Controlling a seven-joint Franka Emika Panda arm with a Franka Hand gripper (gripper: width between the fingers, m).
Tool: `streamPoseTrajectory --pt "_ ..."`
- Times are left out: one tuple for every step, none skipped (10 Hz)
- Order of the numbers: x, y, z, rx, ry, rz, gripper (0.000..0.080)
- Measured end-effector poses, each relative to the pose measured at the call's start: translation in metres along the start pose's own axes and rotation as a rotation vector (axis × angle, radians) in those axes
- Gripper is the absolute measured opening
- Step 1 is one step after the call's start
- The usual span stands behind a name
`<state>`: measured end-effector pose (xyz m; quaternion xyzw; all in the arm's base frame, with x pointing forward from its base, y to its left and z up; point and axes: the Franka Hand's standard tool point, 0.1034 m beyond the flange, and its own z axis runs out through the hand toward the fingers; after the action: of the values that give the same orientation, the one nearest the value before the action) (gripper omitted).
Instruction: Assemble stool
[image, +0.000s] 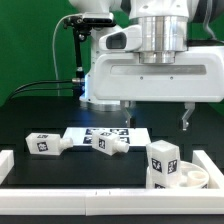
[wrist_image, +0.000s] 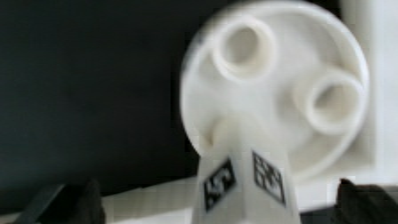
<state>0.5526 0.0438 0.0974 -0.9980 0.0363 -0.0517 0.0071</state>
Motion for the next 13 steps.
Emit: streamPoseTrajectory --pt "-0.008 0.007 0.002 -0.003 0.004 -0.106 0.0649" --pt "-0.014 0.016 0.001 -0.005 0.011 -0.193 0.0649" --pt "-0.013 0.016 0.001 -0.008 0.01 -0.243 0.0649" --pt "-0.012 0.016 0.002 -0.009 0.01 -0.285 0.0649" --pt "-0.012 0.017 0.002 -0.013 0.009 -0.37 0.0649" --pt "-0.012 0.019 0.002 -0.015 0.008 -0.444 0.0649" --pt "-0.02 0.021 0.003 0.002 -0.049 -0.493 0.0649" --pt "-0.028 0.025 0.005 0.015 -0.095 -0.541 0.0649" --pt "-0.04 0.028 0.009 0.011 -0.126 -0.627 0.0649" --pt "-0.051 0.026 0.014 -0.001 -0.158 -0.681 0.0649" --pt "-0.051 0.025 0.015 -0.015 -0.145 -0.76 0.0649" --pt "-0.052 0.027 0.016 -0.013 -0.148 -0.824 0.0649" --pt "-0.052 0.027 0.016 -0.014 -0.148 -0.802 0.0649"
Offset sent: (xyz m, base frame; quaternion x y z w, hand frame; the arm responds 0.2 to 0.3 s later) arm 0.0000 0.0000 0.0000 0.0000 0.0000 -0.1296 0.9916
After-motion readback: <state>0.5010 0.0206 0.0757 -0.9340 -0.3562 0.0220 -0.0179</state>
